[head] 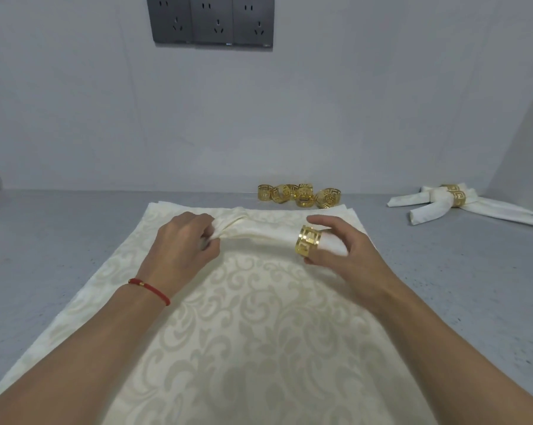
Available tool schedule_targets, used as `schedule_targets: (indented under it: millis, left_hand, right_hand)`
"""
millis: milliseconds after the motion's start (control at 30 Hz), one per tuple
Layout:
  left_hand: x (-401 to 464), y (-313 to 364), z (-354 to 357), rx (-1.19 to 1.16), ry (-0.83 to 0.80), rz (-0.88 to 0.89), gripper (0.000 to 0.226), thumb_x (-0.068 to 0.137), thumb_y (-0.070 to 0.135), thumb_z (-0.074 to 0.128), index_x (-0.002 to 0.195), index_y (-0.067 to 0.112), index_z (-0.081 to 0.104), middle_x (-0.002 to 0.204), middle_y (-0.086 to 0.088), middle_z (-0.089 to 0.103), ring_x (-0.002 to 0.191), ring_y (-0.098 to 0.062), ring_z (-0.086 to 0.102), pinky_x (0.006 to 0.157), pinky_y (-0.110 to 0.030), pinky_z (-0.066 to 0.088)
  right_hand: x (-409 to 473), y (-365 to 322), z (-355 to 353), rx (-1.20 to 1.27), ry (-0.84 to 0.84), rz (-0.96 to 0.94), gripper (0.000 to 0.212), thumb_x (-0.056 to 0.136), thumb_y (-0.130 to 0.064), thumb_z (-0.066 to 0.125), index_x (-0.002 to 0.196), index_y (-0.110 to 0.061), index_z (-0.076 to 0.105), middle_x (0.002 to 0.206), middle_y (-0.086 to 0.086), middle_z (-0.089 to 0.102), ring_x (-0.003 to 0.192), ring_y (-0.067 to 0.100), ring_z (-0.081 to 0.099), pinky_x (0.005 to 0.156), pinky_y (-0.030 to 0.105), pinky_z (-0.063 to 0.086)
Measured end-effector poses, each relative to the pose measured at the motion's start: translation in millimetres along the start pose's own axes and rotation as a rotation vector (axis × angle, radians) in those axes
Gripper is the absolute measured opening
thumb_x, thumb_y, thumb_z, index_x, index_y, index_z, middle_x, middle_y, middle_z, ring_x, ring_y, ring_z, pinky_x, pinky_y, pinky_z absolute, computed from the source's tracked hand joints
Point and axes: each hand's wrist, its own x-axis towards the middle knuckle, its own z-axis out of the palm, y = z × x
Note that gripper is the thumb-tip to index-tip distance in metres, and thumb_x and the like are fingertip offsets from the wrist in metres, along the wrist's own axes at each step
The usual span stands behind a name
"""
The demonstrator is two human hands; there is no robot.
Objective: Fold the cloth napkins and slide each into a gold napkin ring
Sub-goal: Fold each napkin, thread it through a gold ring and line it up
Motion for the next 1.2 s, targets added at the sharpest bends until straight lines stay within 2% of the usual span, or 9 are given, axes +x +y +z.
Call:
schedule_targets:
  millis: [67, 200, 467, 667, 733, 867, 1000, 1100, 1200]
  left_hand:
    - [-0.8, 2.0, -2.4, -0.005, -0.010, 0.056, 0.028, 0.072, 0.008, 0.073, 0.068, 0.014, 0.046, 0.063, 0.008, 0.043, 0.063, -0.019, 0.043, 0.054, -0.028, 0.032]
    - [-0.2, 8.3, -4.8, 0.023, -0.001, 0.134, 0.031, 0.064, -0.002, 0.074, 0.064, 0.011, 0.046, 0.060, 0.003, 0.043, 0.058, -0.020, 0.040, 0.051, -0.030, 0.036]
    - [-2.4, 32.4, -0.6, 0.062, 0.008, 0.262, 0.033, 0.054, -0.005, 0.071, 0.058, 0.010, 0.043, 0.054, -0.001, 0.040, 0.052, -0.021, 0.037, 0.054, -0.025, 0.024]
    - [-5.3, 58.9, 4.5, -0.014, 0.133, 0.378, 0.037, 0.061, -0.012, 0.058, 0.064, 0.014, 0.033, 0.059, 0.001, 0.030, 0.058, -0.023, 0.038, 0.062, -0.025, 0.021]
    - [-5.5, 59.5, 3.8, -0.025, 0.178, 0.372, 0.030, 0.063, -0.013, 0.058, 0.063, 0.010, 0.039, 0.059, -0.002, 0.039, 0.064, -0.022, 0.042, 0.063, -0.023, 0.022]
    - [-5.6, 58.7, -0.9, -0.025, 0.258, 0.368, 0.017, 0.067, -0.012, 0.061, 0.065, 0.002, 0.053, 0.063, -0.004, 0.047, 0.069, -0.019, 0.038, 0.065, -0.024, 0.030]
    - [-5.6, 58.1, -2.5, -0.012, 0.297, 0.372, 0.014, 0.067, -0.012, 0.062, 0.067, 0.001, 0.056, 0.064, -0.003, 0.045, 0.069, -0.019, 0.037, 0.063, -0.027, 0.036]
    - [-6.3, 57.5, -2.4, -0.003, 0.305, 0.368, 0.012, 0.069, -0.011, 0.062, 0.068, 0.001, 0.058, 0.065, -0.003, 0.047, 0.069, -0.020, 0.039, 0.064, -0.030, 0.038]
    - [-6.6, 60.3, -2.2, 0.001, 0.298, 0.396, 0.011, 0.075, -0.008, 0.056, 0.069, 0.001, 0.058, 0.066, -0.003, 0.046, 0.069, -0.021, 0.042, 0.067, -0.034, 0.043]
  right_hand:
    - [-2.3, -4.4, 2.4, -0.108, -0.007, -0.068, 0.045, 0.083, -0.007, 0.082, 0.117, -0.034, 0.073, 0.116, -0.010, 0.072, 0.110, 0.012, 0.068, 0.086, 0.019, 0.056]
    - [-5.2, -9.9, -0.3, -0.380, 0.009, -0.156, 0.045, 0.075, -0.019, 0.089, 0.110, -0.043, 0.075, 0.108, -0.027, 0.071, 0.106, -0.006, 0.064, 0.086, 0.007, 0.046]
    - [-3.7, -16.0, 17.6, -0.766, 0.034, -0.306, 0.039, 0.079, -0.040, 0.083, 0.116, -0.032, 0.075, 0.099, -0.016, 0.074, 0.096, 0.013, 0.065, 0.093, 0.029, 0.044]
    - [-5.7, -13.5, 29.4, -0.584, 0.099, -0.208, 0.046, 0.089, -0.047, 0.074, 0.131, -0.033, 0.065, 0.113, -0.015, 0.074, 0.106, 0.006, 0.068, 0.096, 0.030, 0.053]
    - [-5.6, -13.6, 28.3, -0.452, 0.116, -0.154, 0.048, 0.087, -0.049, 0.075, 0.131, -0.039, 0.059, 0.117, -0.016, 0.073, 0.106, 0.005, 0.069, 0.095, 0.029, 0.052]
    - [-3.6, -17.1, 31.6, -0.243, 0.216, -0.064, 0.029, 0.084, -0.045, 0.080, 0.099, -0.032, 0.058, 0.092, -0.016, 0.068, 0.068, 0.006, 0.063, 0.067, 0.021, 0.047]
    - [-4.2, -22.5, 32.3, -0.124, 0.154, -0.085, 0.011, 0.093, -0.036, 0.073, 0.088, -0.026, 0.075, 0.083, -0.018, 0.071, 0.075, -0.003, 0.062, 0.072, 0.016, 0.042]
    - [-6.9, -27.4, 29.8, 0.088, 0.072, 0.026, 0.021, 0.100, -0.023, 0.063, 0.088, -0.018, 0.080, 0.077, -0.014, 0.066, 0.067, 0.002, 0.056, 0.064, 0.015, 0.045]
    - [-6.8, -29.3, 26.9, 0.174, 0.072, 0.115, 0.036, 0.098, -0.009, 0.060, 0.081, -0.030, 0.083, 0.064, -0.007, 0.056, 0.052, 0.007, 0.042, 0.050, 0.017, 0.037]
